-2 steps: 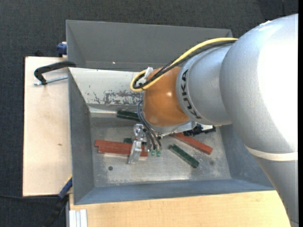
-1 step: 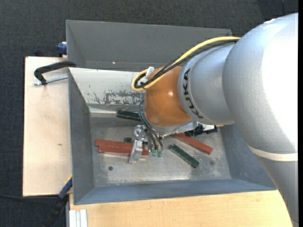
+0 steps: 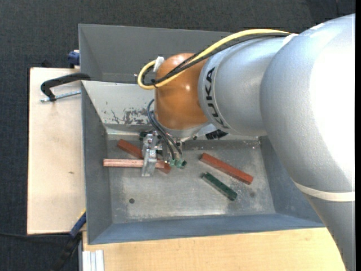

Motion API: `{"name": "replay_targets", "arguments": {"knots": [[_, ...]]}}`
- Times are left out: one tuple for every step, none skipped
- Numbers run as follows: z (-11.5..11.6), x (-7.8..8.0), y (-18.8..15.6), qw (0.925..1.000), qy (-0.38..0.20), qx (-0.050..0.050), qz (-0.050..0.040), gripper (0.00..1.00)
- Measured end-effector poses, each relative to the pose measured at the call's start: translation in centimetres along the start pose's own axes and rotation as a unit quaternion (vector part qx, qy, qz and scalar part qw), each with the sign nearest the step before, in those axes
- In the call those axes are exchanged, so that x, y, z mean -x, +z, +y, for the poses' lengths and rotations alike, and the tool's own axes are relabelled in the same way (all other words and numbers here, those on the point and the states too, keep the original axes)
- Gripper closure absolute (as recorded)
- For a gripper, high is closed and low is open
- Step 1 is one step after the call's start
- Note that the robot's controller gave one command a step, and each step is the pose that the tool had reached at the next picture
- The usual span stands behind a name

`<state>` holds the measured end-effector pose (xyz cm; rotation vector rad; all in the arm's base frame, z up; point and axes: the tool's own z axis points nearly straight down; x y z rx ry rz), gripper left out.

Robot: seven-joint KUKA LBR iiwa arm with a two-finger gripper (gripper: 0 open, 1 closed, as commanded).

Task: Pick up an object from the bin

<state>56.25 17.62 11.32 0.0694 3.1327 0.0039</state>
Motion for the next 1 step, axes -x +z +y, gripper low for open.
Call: {"name": "replay_targets", "arguments": {"knots": [[-2.62, -4.75, -14.04, 0.9994, 0.034, 0.0, 0.002, 1.0]]}}
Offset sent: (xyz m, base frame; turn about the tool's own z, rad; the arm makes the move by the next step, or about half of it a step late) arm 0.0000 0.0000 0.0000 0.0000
